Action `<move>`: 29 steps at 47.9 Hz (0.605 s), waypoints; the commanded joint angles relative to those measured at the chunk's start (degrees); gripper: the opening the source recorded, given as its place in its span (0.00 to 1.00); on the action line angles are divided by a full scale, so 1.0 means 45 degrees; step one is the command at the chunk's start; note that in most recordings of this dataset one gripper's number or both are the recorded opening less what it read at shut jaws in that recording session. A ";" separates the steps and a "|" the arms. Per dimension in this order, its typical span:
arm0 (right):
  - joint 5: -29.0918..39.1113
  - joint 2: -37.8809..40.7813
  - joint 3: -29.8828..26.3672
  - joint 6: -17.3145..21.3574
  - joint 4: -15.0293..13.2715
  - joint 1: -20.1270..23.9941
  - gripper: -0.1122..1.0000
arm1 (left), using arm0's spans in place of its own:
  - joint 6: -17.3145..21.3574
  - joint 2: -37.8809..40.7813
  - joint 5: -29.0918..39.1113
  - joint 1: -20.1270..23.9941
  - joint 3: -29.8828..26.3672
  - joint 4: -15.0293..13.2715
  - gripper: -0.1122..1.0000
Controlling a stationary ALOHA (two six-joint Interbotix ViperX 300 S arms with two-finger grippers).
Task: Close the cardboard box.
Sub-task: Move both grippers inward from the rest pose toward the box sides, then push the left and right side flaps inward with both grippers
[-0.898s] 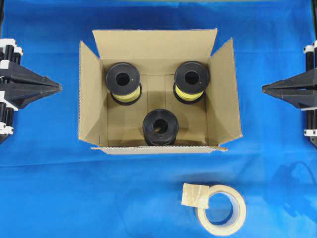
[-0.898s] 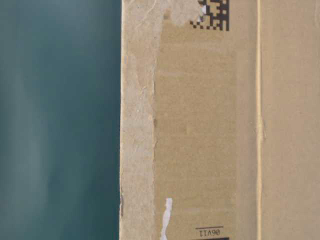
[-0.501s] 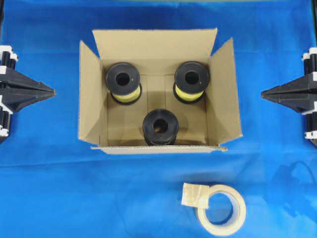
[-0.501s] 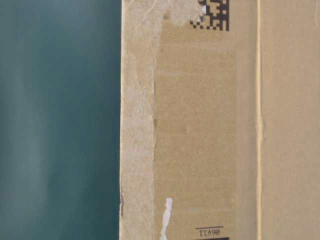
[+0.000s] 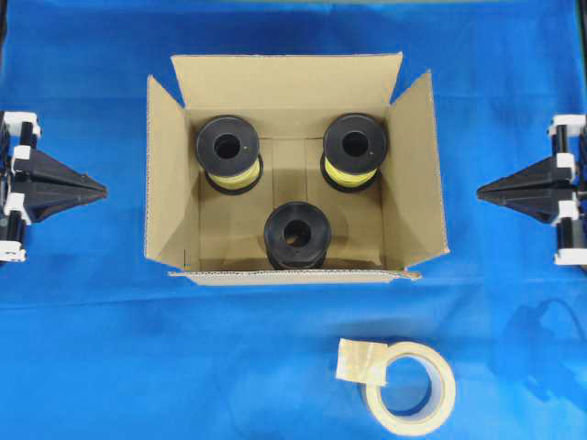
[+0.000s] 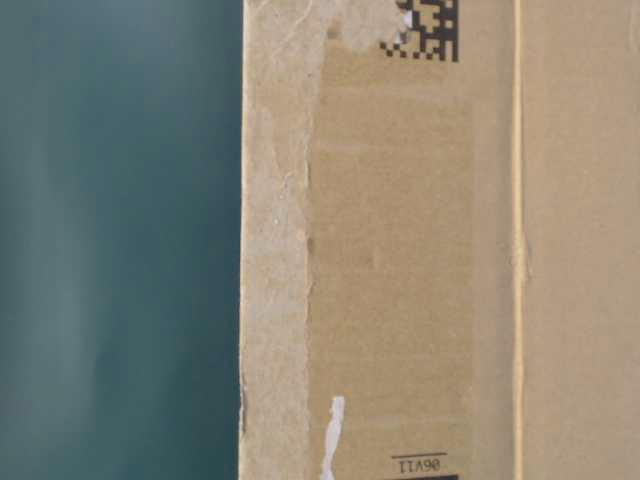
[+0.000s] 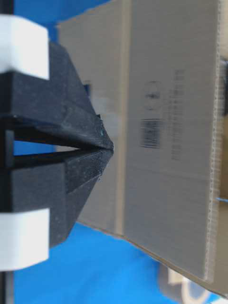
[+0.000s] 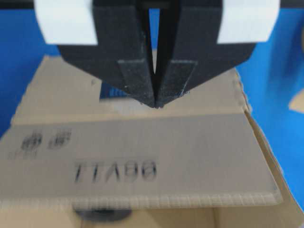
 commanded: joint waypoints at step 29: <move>-0.3906 0.3965 -0.0313 0.0020 0.0273 -0.0078 0.10 | -0.0469 0.4121 -0.4160 0.0020 -0.0059 -0.0039 0.10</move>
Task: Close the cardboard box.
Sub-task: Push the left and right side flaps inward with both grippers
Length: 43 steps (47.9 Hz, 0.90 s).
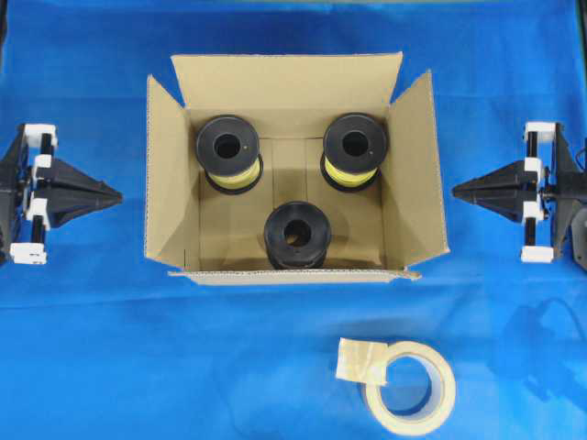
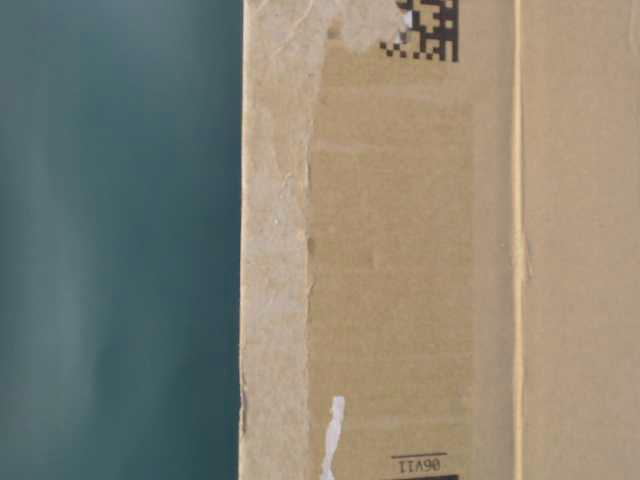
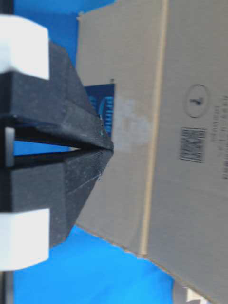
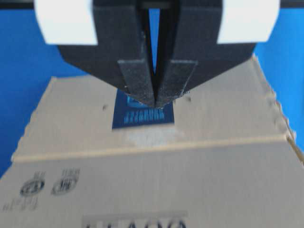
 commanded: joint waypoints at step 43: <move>-0.0020 0.4277 -0.4648 -0.0684 -0.0293 -0.0195 0.10 | 0.0488 0.6543 -0.0801 0.1230 -0.5430 -0.0020 0.10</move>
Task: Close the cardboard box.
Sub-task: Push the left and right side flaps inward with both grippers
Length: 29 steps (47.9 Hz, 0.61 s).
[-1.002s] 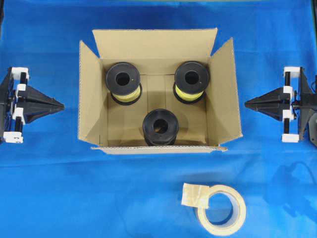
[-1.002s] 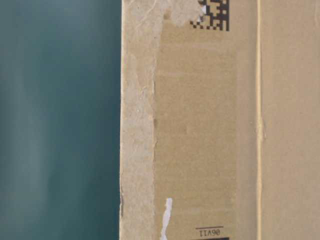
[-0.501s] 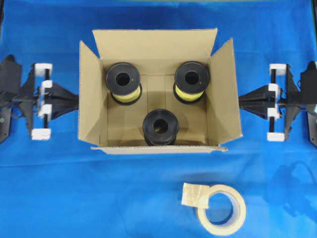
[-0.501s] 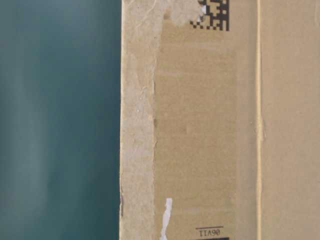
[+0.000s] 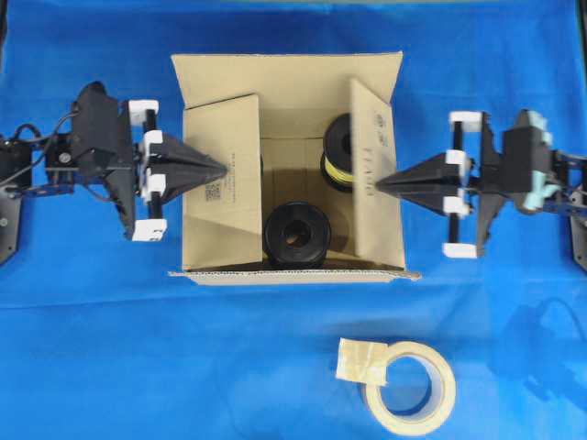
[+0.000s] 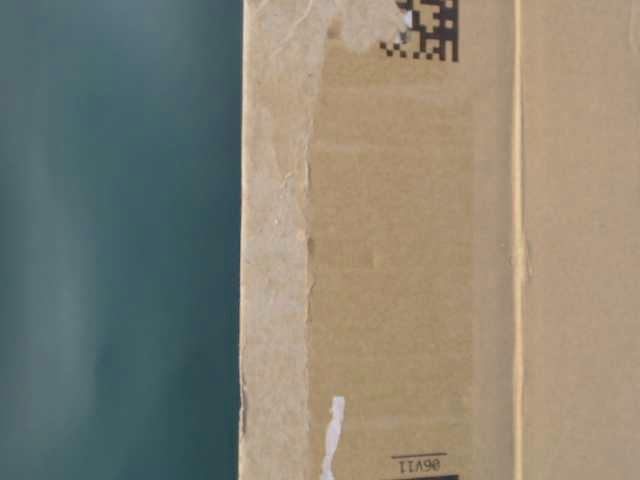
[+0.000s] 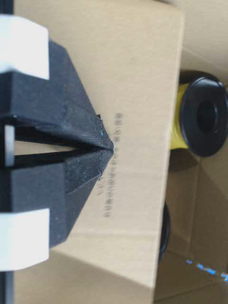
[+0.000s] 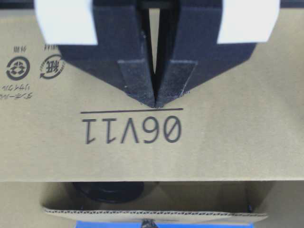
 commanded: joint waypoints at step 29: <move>0.0332 0.2637 -0.2148 0.0039 0.0098 -0.0176 0.10 | -0.0098 0.1621 0.0254 0.0234 -0.1484 -0.0020 0.10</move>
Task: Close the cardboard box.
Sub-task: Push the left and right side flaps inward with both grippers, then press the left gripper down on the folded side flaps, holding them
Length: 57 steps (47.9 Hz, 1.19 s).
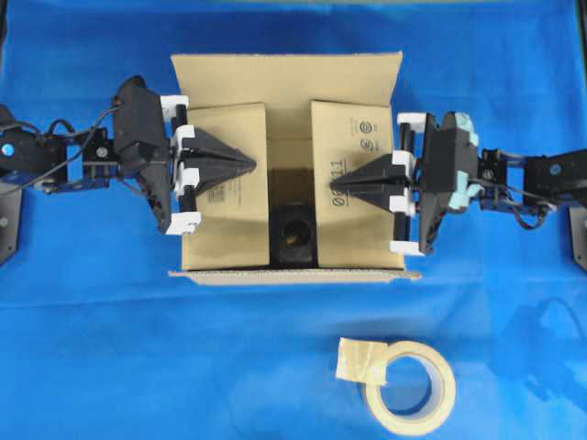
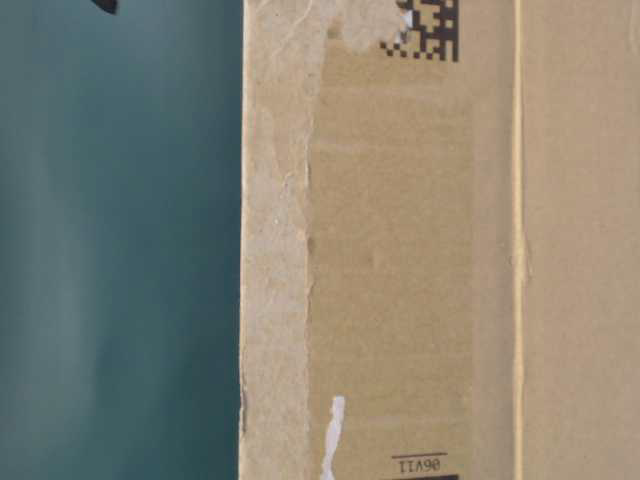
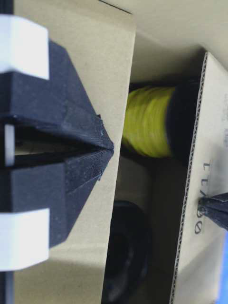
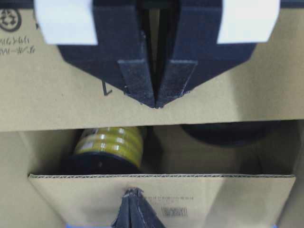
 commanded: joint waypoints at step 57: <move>-0.0039 0.0430 -0.0332 0.0059 0.0176 -0.0020 0.10 | 0.1992 0.2910 0.1074 0.1836 -0.4785 -0.0020 0.10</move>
